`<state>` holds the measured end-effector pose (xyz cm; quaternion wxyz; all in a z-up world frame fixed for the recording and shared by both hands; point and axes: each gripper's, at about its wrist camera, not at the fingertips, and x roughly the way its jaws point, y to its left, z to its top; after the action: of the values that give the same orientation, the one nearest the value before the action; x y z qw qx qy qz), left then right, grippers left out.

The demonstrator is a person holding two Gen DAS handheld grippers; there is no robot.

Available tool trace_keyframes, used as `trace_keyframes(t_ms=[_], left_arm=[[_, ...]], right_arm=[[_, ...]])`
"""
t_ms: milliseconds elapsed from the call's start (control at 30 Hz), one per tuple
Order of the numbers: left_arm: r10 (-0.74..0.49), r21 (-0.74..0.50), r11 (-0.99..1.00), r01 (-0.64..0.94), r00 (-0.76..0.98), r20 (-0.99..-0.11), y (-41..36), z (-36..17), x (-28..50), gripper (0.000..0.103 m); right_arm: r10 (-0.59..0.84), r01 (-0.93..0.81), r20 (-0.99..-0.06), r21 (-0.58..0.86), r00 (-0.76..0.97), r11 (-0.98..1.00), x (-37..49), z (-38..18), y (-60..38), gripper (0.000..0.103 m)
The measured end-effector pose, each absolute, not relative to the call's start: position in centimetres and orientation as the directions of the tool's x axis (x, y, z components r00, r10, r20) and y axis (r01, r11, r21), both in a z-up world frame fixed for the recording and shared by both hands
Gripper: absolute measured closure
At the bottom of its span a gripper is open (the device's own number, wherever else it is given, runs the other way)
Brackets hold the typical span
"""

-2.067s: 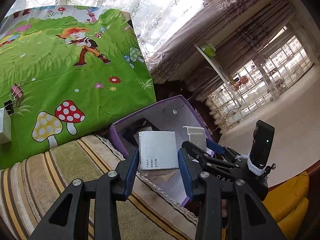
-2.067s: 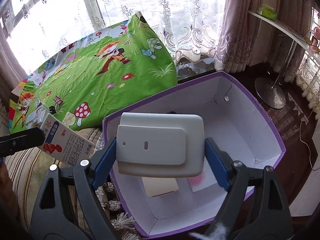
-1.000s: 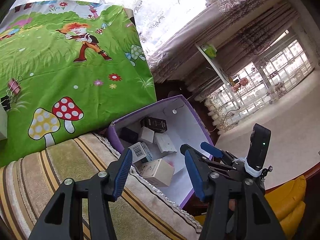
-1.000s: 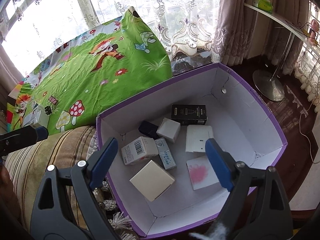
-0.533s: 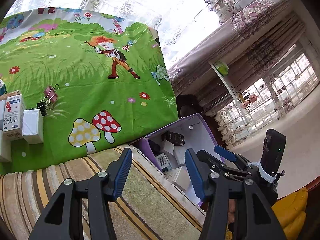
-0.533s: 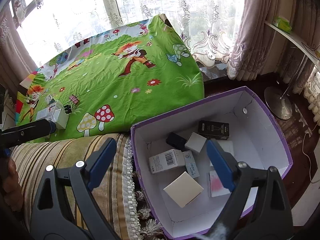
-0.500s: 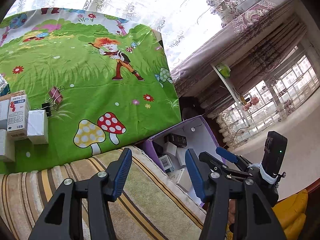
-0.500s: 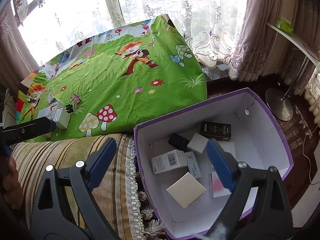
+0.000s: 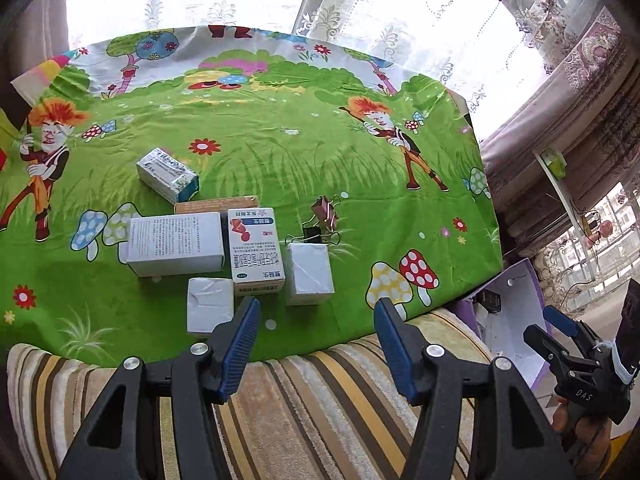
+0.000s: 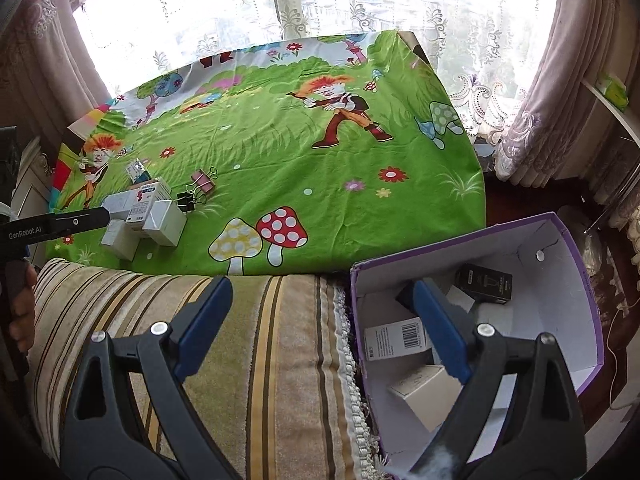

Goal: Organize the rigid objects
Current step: 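Move both empty grippers back over the box pile, then grasp a white box with the left gripper while the right grasps another white box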

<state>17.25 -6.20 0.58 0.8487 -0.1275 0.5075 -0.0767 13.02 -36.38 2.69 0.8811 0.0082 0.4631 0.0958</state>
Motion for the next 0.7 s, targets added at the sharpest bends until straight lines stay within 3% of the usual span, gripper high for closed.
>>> trace_keyframes(t_ms=[333, 633, 700], left_arm=[[-0.171, -0.210, 0.976, -0.049, 0.419, -0.892, -3.0, -2.3, 18.0, 0.043], [-0.164, -0.195, 0.980, -0.048, 0.371, -0.914, -3.1, -4.4, 19.4, 0.044], [-0.186, -0.217, 0.975, -0.046, 0.360, -0.914, -2.9, -5.0, 19.6, 0.052]], right_arm=[[0.216, -0.269, -0.830, 0.084, 0.514, 0.960, 15.1, 2.5, -30.1, 0.009], [0.236, -0.341, -0.859, 0.077, 0.454, 0.937, 16.8, 0.9, -24.5, 0.009], [0.233, -0.355, -0.869, 0.071, 0.438, 0.932, 17.0, 0.5, -23.5, 0.009]])
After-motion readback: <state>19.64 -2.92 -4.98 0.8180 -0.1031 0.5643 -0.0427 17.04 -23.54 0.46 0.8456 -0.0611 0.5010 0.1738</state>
